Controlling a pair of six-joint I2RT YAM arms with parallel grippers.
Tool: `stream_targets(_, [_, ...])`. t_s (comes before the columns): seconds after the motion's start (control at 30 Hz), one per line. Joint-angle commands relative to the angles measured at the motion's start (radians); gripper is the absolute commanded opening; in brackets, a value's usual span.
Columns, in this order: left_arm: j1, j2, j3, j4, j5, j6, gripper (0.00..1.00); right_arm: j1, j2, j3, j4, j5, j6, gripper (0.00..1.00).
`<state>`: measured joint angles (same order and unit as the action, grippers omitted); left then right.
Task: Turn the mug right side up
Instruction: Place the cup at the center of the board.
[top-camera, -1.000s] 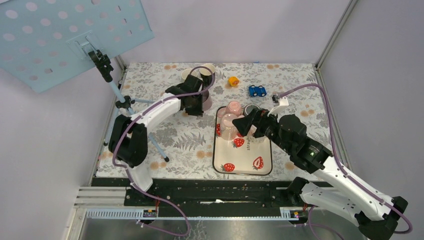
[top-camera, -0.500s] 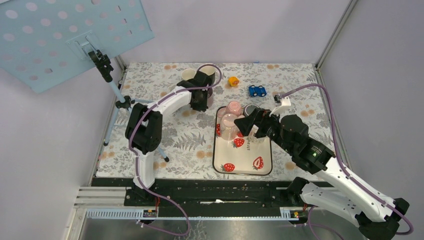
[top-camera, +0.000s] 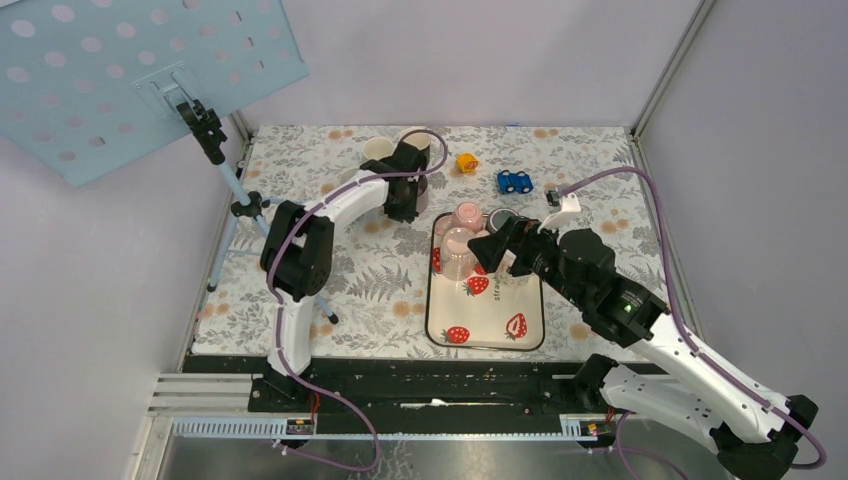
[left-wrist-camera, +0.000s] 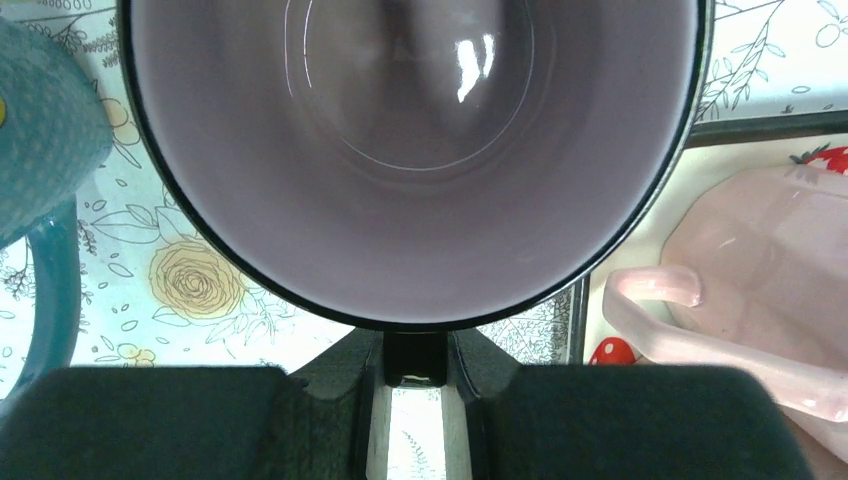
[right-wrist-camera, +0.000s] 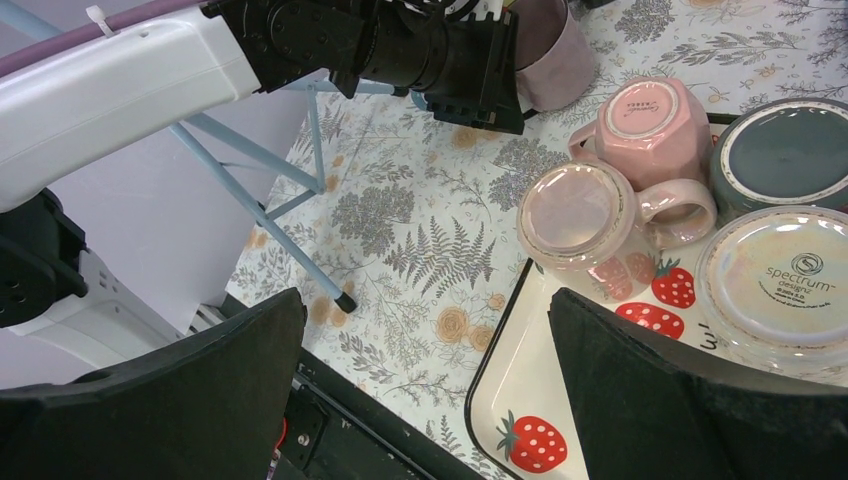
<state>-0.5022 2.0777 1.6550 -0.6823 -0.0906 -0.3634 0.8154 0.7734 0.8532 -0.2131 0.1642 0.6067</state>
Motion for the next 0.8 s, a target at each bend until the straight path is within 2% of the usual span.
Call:
stream_targets(0.0, [0.008, 0.006, 0.078, 0.065, -0.013, 0.016, 0.00, 0.005, 0.006, 0.041, 0.016, 0.002, 0.002, 1.00])
stream_targets(0.33, [0.010, 0.046, 0.114, 0.061, -0.003, 0.014, 0.01, 0.005, 0.011, 0.040, 0.018, -0.009, 0.013, 1.00])
stream_targets(0.57, [0.010, 0.068, 0.152, 0.044, -0.009, 0.021, 0.17, 0.004, 0.019, 0.040, 0.024, -0.021, 0.014, 1.00])
stream_targets(0.77, [0.010, 0.084, 0.171, 0.038, -0.010, 0.023, 0.26, 0.005, 0.026, 0.040, 0.025, -0.032, 0.016, 1.00])
